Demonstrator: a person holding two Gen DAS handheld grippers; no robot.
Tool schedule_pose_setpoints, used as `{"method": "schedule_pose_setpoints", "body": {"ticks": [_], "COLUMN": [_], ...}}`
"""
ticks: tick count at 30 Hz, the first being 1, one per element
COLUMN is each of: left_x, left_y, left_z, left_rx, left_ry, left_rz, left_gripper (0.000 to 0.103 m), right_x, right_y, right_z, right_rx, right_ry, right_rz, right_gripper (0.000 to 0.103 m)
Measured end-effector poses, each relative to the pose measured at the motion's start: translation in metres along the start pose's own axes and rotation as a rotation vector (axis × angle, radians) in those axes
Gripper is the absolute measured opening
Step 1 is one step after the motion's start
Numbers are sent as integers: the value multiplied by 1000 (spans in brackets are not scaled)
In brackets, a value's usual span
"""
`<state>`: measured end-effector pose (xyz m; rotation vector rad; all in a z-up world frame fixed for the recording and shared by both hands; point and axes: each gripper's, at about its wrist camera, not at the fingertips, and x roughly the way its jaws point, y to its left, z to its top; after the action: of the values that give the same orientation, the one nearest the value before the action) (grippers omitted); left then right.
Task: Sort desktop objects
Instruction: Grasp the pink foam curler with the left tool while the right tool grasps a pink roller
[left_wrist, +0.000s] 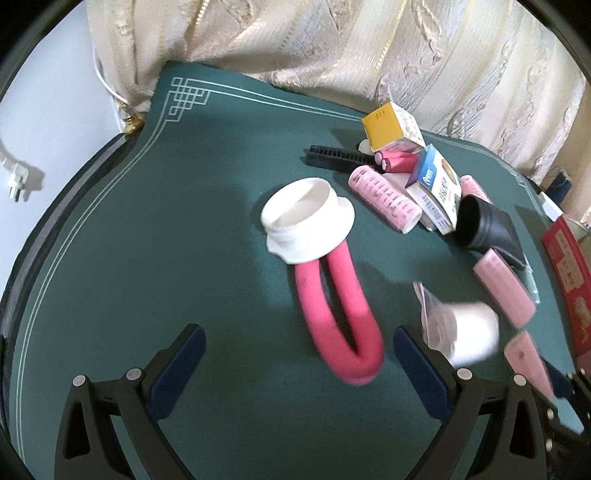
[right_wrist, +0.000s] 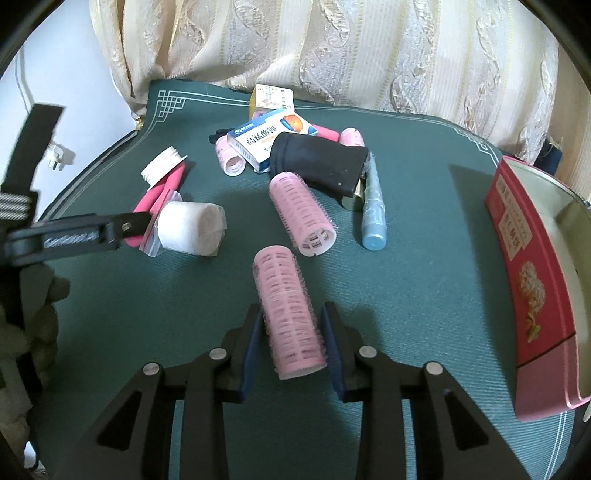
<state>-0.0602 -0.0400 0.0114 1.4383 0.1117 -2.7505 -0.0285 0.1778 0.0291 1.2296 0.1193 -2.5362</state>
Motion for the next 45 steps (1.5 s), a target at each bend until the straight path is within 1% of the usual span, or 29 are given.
{"method": "schedule_pose_setpoints", "body": {"ticks": [1, 3, 6, 8, 9, 10, 12, 16, 21, 27, 30, 31, 33, 35, 36, 37, 38, 39, 40, 42, 45], "left_x": [4, 13, 18, 17, 16, 14, 10, 0, -28, -50, -59, -59, -60, -54, -48, -44, -41, -40, -40, -39, -32], "left_y": [-2, -3, -4, -4, -4, -4, -3, 0, -5, -10, -11, -11, -12, -12, -11, -11, -11, -12, -14, -18, -21], "left_z": [3, 8, 13, 13, 12, 12, 9, 3, -5, -13, -22, -24, -30, -34, -36, -37, -38, -39, -40, -41, -42], "left_rx": [4, 6, 9, 8, 8, 10, 9, -14, 7, 41, 62, 73, 97, 109, 114, 113, 112, 112, 117, 135, 147], "left_ry": [4, 26, 13, -3, -11, -18, -25, -37, -88, -121, -124, -122, -113, -91, -67, -53, -47, -47, -52, -65, -49], "left_rz": [0, 3, 27, 29, 27, 25, 14, -10, -29, -45, -46, -38, -17, -2, 8, 10, 4, 6, 14, 23, 27], "left_gripper": [95, 87, 84, 74, 64, 51, 38, 37, 37, 37, 36, 32, 32, 33, 33, 34, 41, 64, 79, 81, 81], "right_x": [0, 0, 0, 0, 0, 0, -1, -2, -3, -9, -11, -10, -10, -10, -10, -10, -10, -10, -9, -9, -8], "right_y": [0, -1, -3, -4, -4, -4, -6, -14, -18, -23, -25, -25, -25, -25, -25, -25, -25, -25, -25, -26, -25], "right_z": [0, 0, 0, 0, 0, 0, 0, -1, 0, -2, -1, -1, -1, -1, -1, -1, -1, -1, -1, -1, -2], "right_rx": [1, 4, 11, 15, 16, 20, 27, 72, 94, 122, 128, 128, 128, 130, 130, 130, 131, 133, 134, 138, 140], "right_ry": [0, 0, -2, -3, -5, -6, -9, -18, -25, -59, -69, -69, -68, -68, -68, -67, -66, -64, -60, -55, -47], "right_rz": [1, 6, 16, 20, 21, 24, 31, 56, 72, 89, 95, 96, 97, 101, 103, 106, 107, 110, 114, 117, 121], "right_gripper": [35, 35, 35, 35, 35, 35, 34, 28, 28, 28, 28, 28, 28, 28, 28, 28, 28, 28, 28, 28, 28]}}
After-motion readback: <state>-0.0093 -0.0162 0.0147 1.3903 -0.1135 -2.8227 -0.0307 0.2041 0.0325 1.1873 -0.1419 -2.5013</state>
